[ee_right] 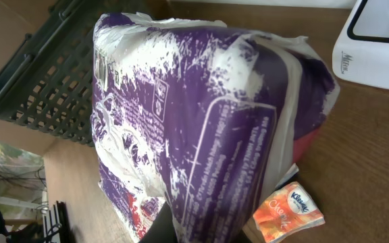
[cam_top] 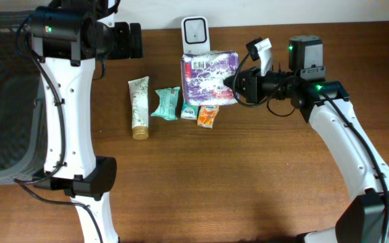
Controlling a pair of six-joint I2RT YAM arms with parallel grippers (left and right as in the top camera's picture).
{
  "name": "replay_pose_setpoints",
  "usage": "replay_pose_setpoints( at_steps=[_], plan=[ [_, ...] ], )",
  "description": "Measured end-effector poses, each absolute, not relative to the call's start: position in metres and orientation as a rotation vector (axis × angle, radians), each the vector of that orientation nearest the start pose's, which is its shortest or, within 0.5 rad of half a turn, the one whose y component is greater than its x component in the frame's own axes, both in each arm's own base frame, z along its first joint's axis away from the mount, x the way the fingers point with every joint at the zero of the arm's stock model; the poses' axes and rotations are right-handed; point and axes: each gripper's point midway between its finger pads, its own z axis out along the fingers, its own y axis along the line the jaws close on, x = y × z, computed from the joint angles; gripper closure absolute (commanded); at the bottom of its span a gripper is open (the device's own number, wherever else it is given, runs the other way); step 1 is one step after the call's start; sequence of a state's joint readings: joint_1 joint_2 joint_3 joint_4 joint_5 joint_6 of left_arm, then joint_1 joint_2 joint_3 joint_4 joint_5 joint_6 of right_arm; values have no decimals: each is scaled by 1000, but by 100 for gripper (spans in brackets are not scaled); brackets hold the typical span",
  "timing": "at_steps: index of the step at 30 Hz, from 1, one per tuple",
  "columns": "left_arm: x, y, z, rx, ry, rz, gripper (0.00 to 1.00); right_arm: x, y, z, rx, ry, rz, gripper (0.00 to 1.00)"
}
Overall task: Scan the item barcode
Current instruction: 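Lift the tissue box with the right gripper toward the scanner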
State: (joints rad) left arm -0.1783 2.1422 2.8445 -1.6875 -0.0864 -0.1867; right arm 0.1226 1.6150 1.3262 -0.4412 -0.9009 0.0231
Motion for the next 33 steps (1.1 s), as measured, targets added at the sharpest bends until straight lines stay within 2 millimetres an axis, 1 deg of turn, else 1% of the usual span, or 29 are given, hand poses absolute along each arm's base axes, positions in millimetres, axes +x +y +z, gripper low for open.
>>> replay_pose_setpoints(
  at_steps=[13,19,33],
  plan=[
    [442,-65,335,-44,2550,-31,1,399,185,244,-563,2120,1101,96],
    [442,-65,335,-44,2550,-31,1,399,181,237,-531,2165,1072,96],
    [442,-65,335,-44,2550,-31,1,399,180,235,-524,2176,1067,96]
  ],
)
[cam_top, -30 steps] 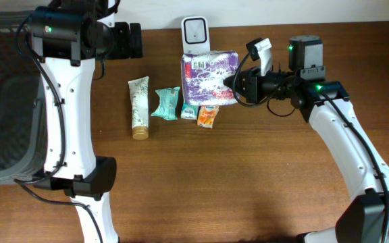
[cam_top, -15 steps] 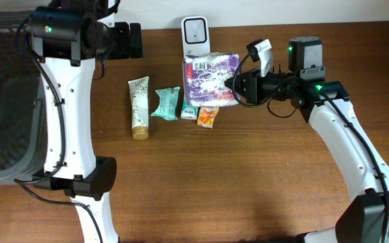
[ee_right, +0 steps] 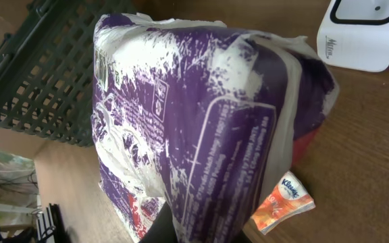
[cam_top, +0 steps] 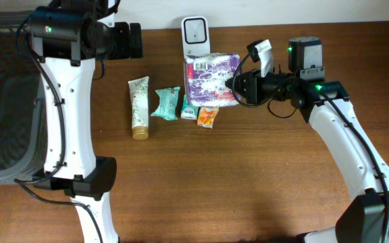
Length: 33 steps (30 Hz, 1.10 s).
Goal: Scan the item barcode
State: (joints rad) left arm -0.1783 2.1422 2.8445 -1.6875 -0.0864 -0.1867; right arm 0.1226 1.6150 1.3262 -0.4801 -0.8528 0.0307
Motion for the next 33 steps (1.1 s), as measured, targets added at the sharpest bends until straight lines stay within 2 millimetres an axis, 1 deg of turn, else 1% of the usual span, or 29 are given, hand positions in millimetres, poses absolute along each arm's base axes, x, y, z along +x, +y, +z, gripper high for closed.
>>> replay_pose_setpoints(
  at_steps=[7,9,10,12,13,14,15,16,17,18,20,22,24,25,26,27,28,29,30,31,32,33],
  plan=[
    [442,-65,335,-44,2550,-31,1,399,179,234,-520,2184,1065,96],
    [442,-65,335,-44,2550,-31,1,400,175,228,-482,2218,1036,96],
    [442,-65,335,-44,2550,-31,1,403,169,221,-437,2262,985,96],
    [442,-65,335,-44,2550,-32,1,406,147,198,-307,2395,814,96],
    [442,-65,335,-44,2551,-31,1,404,130,184,-233,2482,683,96],
    [442,-65,335,-44,2551,-31,1,403,116,176,-186,2534,583,96],
    [442,-65,335,-44,2550,-31,1,400,97,168,-130,2590,436,96],
    [442,-65,335,-44,2550,-32,1,397,72,160,-71,2641,242,96],
    [442,-65,335,-44,2550,-31,1,395,51,156,-30,2663,83,96],
    [442,-65,335,-44,2550,-31,1,390,35,154,-1,2682,-43,96],
    [442,-65,335,-44,2550,-31,1,379,-1,154,50,2702,-326,96],
    [442,-65,335,-44,2550,-31,1,368,-24,158,73,2707,-521,96],
    [442,-65,335,-44,2550,-31,1,365,-35,160,82,2704,-614,96],
    [442,-65,335,-44,2550,-31,1,364,-37,158,80,2710,-642,96],
    [442,-65,335,-44,2550,-31,1,366,-40,148,72,2735,-678,94],
    [442,-65,335,-44,2550,-31,1,367,-40,141,65,2752,-695,89],
    [442,-65,335,-44,2550,-31,1,368,-41,129,53,2783,-715,82],
    [442,-65,335,-44,2550,-31,1,369,-41,113,35,2825,-738,74],
    [442,-65,335,-44,2550,-31,1,368,-41,99,15,2862,-752,72],
    [442,-65,335,-44,2550,-31,1,368,-40,91,3,2885,-754,68],
    [442,-65,335,-44,2550,-31,1,367,-37,82,-9,2906,-749,53],
    [442,-65,335,-44,2550,-31,1,369,-29,80,-28,2909,-728,40]
  ],
)
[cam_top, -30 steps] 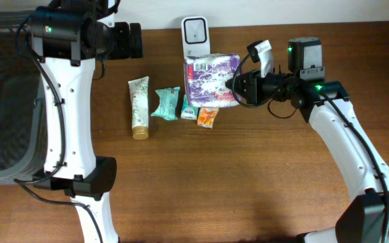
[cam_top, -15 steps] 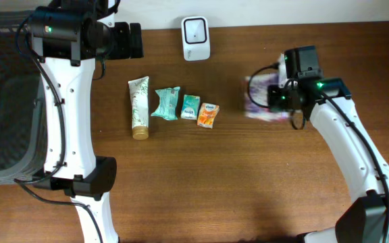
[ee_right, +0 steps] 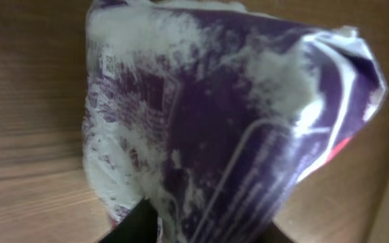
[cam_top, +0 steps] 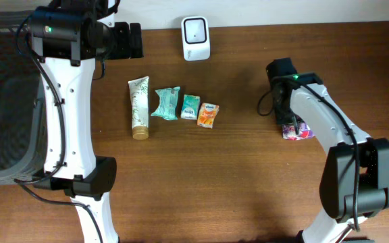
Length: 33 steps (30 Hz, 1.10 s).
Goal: Scan the item barcode
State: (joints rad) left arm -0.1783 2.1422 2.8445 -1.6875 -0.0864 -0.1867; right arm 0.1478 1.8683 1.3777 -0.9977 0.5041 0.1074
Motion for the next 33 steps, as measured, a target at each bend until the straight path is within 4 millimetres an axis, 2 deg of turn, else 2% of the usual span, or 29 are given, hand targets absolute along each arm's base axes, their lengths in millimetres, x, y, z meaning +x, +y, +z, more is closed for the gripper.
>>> replay_pose_setpoints(
  at_steps=[1,2,4,5,7,9,10,12,13,14,15,16,17,18,20,22,24,27,29,30,31,32,33],
  plan=[
    [442,-65,335,-44,2550,-31,1,372,-21,80,-28,2902,-693,22],
    [442,-65,335,-44,2550,-31,1,378,0,81,-58,2889,-618,17],
    [442,-65,335,-44,2550,-31,1,389,46,90,-139,2866,-435,11],
    [442,-65,335,-44,2550,-31,1,399,83,104,-204,2827,-292,7],
    [442,-65,335,-44,2550,-31,1,413,127,133,-268,2754,-121,4],
    [442,-65,335,-44,2551,-31,1,422,147,164,-286,2695,-39,0],
    [442,-65,335,-44,2550,-31,1,421,143,172,-275,2702,-43,0],
    [442,-65,335,-44,2550,-31,1,418,124,173,-232,2740,-65,0],
    [442,-65,335,-44,2550,-31,1,415,108,170,-191,2777,-82,0],
    [442,-65,335,-44,2550,-31,1,413,74,167,-89,2825,-99,0],
    [442,-65,335,-44,2550,-31,1,413,61,166,-50,2838,-88,1],
    [442,-65,335,-44,2550,-31,1,412,37,164,2,2864,-41,4],
    [442,-65,335,-44,2550,-31,1,411,22,162,25,2878,13,11],
    [442,-65,335,-44,2550,-31,1,409,8,158,43,2890,90,24],
    [442,-65,335,-44,2550,-31,1,401,-12,144,76,2903,278,25],
    [442,-65,335,-44,2550,-31,1,401,-12,126,87,2878,423,25],
    [442,-65,335,-44,2550,-31,1,400,-3,92,90,2853,598,20],
    [442,-65,335,-44,2551,-31,1,395,15,56,71,2816,732,19],
    [442,-65,335,-44,2550,-31,1,391,24,41,72,2799,772,20],
    [442,-65,335,-44,2551,-31,1,391,25,38,77,2791,782,26],
    [442,-65,335,-44,2550,-31,1,389,26,35,86,2791,790,48],
    [442,-65,335,-44,2550,-31,1,387,27,32,97,2792,802,61],
    [442,-65,335,-44,2550,-31,1,386,28,31,105,2793,810,66]
  ],
)
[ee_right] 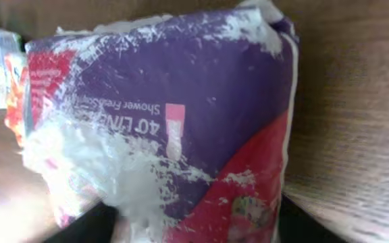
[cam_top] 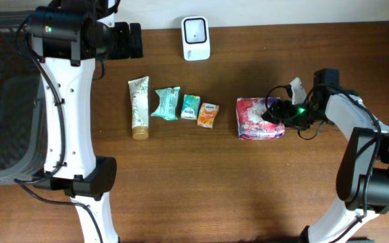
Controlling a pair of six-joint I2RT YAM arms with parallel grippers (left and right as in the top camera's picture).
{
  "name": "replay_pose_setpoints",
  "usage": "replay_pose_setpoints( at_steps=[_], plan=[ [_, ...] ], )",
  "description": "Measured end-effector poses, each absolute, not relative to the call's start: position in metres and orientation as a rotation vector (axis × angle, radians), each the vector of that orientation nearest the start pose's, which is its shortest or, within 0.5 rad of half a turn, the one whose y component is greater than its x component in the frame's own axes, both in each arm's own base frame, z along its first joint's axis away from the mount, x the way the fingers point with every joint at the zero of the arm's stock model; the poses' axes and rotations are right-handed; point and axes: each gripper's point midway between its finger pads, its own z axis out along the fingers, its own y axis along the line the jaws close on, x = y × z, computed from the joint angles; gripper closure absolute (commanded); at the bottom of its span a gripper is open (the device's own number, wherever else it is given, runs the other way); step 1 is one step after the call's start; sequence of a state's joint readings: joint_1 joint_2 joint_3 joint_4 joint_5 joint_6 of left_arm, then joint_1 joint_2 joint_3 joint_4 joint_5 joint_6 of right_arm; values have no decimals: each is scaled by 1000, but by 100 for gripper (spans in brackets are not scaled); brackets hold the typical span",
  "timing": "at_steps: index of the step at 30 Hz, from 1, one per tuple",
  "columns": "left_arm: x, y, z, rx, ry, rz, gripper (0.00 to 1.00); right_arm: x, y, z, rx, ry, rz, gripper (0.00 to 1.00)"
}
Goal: Scan the item barcode
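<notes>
The item, a purple, red and white plastic package [cam_top: 256, 119], lies flat on the wooden table right of centre, its red face up. My right gripper [cam_top: 279, 112] is at the package's right edge. In the right wrist view the package [ee_right: 174, 115] fills the frame, and a dark finger shows on either side of it at the bottom, set wide apart. The white barcode scanner [cam_top: 196, 29] stands at the table's far edge. My left gripper [cam_top: 128, 40] hangs high at the upper left, away from everything; how its jaws stand does not show.
A row of items lies left of the package: a cream tube [cam_top: 139, 108], a teal packet [cam_top: 167, 103], a small green pack [cam_top: 190, 106] and an orange tissue pack [cam_top: 208, 115]. A dark mesh basket fills the left side.
The package was held over the right part of the table under my right arm. It now lies flat further left, red face up, with the fingers spread wider at its right edge.
My right gripper held the package up close to the white scanner at the first two moments. Then it held the package over the right part of the table, far from the scanner. Now the package rests on the table right of the item row.
</notes>
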State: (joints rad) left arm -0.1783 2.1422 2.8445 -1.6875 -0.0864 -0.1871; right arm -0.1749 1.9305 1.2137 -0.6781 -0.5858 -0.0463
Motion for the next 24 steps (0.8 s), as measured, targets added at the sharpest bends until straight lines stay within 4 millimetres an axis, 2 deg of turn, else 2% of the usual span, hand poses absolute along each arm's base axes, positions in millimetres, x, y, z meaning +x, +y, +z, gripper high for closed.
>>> replay_pose_setpoints(
  at_steps=[4,7,8,9,10,12,15,17,19,21,24],
  plan=[
    [442,-65,335,-44,2550,-31,1,387,39,31,109,2791,834,65],
    [442,-65,335,-44,2550,-31,1,390,65,32,25,2783,842,63],
    [442,-65,335,-44,2550,-31,1,392,75,33,0,2776,847,47],
    [442,-65,335,-44,2550,-31,1,394,83,34,-24,2768,850,39],
    [442,-65,335,-44,2550,-31,1,396,92,35,-47,2758,854,33],
    [442,-65,335,-44,2550,-31,1,398,105,36,-83,2747,859,32],
    [442,-65,335,-44,2550,-31,1,395,103,42,12,2766,927,31],
    [442,-65,335,-44,2551,-31,1,401,94,61,100,2739,1033,31],
    [442,-65,335,-44,2550,-31,1,410,83,72,145,2709,1052,31],
    [442,-65,335,-44,2550,-31,1,407,73,69,192,2735,1017,31],
    [442,-65,335,-44,2550,-31,1,407,71,60,186,2760,940,30]
  ],
)
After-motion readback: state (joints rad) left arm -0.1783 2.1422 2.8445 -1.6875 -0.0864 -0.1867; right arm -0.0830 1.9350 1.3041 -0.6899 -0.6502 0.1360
